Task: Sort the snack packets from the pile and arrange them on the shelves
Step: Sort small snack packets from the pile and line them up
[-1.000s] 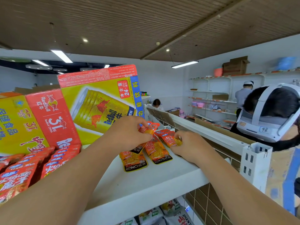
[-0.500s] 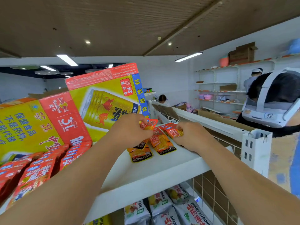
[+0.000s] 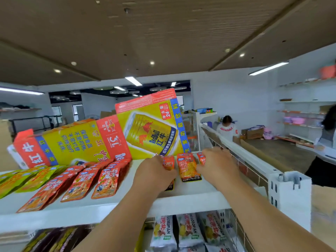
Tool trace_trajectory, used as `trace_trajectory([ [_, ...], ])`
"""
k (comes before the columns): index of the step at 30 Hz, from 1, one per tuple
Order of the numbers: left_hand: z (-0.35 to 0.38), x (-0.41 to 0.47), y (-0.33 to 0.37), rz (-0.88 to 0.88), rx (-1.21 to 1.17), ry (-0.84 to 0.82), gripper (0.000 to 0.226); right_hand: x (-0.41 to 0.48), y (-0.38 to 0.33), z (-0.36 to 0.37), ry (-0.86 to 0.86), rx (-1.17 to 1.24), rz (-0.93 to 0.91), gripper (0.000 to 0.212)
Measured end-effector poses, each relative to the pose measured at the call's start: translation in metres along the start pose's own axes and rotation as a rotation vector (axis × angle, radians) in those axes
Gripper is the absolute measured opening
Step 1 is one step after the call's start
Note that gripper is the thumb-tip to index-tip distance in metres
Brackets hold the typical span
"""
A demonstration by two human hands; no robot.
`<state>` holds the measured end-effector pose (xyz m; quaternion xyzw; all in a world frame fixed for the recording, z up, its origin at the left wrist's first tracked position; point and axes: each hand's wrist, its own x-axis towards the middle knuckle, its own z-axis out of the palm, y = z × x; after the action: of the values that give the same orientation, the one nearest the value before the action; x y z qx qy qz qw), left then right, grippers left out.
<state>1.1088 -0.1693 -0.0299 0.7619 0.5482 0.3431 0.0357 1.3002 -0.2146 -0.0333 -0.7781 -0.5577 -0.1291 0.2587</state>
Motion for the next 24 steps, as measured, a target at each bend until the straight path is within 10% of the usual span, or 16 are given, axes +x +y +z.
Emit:
trace_trajectory([
  [24, 0.014, 0.008, -0.004, -0.054, 0.014, 0.026, 0.033, 0.001, 0.004, 0.004, 0.000, 0.062, -0.012, 0.046],
])
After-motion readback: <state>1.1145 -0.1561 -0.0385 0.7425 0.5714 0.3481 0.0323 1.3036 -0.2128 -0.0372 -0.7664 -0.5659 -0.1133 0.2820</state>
